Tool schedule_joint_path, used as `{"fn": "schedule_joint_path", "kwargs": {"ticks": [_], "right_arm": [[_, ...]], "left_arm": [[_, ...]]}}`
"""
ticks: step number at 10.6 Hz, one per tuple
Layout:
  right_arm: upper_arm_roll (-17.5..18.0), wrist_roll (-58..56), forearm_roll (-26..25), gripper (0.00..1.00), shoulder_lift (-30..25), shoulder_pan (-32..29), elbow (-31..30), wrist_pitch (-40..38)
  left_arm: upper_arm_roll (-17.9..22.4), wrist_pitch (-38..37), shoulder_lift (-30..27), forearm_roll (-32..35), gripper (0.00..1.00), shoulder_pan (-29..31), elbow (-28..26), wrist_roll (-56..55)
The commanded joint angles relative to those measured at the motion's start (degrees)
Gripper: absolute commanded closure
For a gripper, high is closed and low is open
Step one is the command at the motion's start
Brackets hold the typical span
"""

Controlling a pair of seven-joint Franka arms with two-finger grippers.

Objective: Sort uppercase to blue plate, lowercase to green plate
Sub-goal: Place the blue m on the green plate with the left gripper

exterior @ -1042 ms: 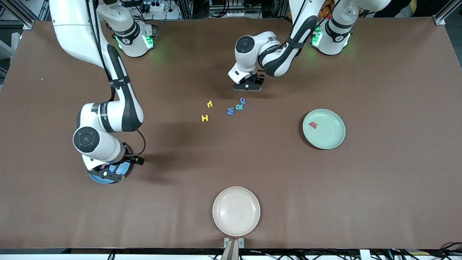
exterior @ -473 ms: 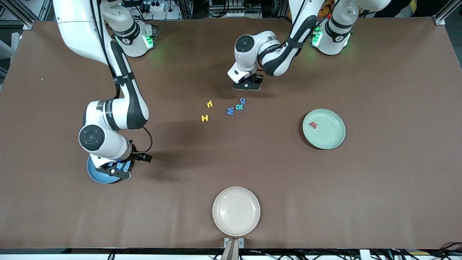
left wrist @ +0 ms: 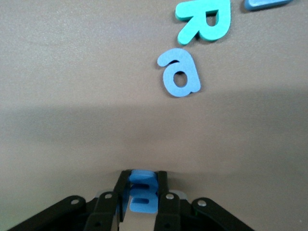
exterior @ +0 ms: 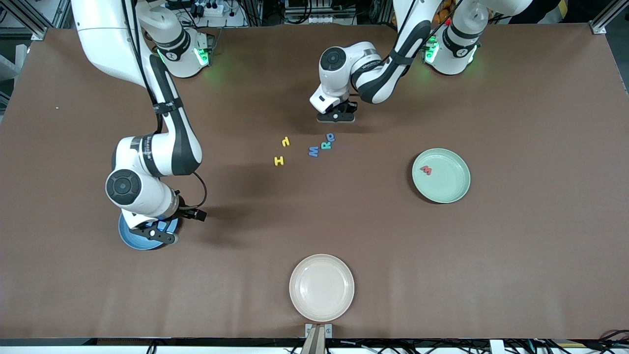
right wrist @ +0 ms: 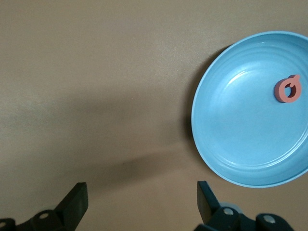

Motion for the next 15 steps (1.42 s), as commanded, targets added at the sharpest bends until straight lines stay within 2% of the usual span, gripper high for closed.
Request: {"fn": "schedule_joint_path", "kwargs": {"ticks": [1,4,9,13,15], "right_arm": [[0.0,0.0,1.0,0.0,-1.5,-0.5,-1.1,-0.3],[0.0,0.0,1.0,0.0,-1.4,-0.6,-1.1,-0.3],[0.0,0.3,1.4,0.0,-1.4,-0.2,-1.1,-0.3],[0.1,6.6,1.4,0.0,-1.5,2.5,-1.1,-0.8],[0.2,13.3,2.7,0.0,-1.3,7.4,-0.9,-0.3]], "left_arm": [[-0.1,0.0,-0.1,0.3,0.83,0.1,-1.0,-2.1],[-0.1,-0.7,-0.7,0.1,0.83,0.2,-0.9,-2.0],[-0.4,-8.7,-3.6,-0.1,0.85,1.0,-0.1,0.4],[0.6,-14.5,-5.2,-8.6,0.85,3.9,2.9,12.5],[3.1,-18.0,-6.5,-9.9,0.87,5.3,4.1,18.3]]}}
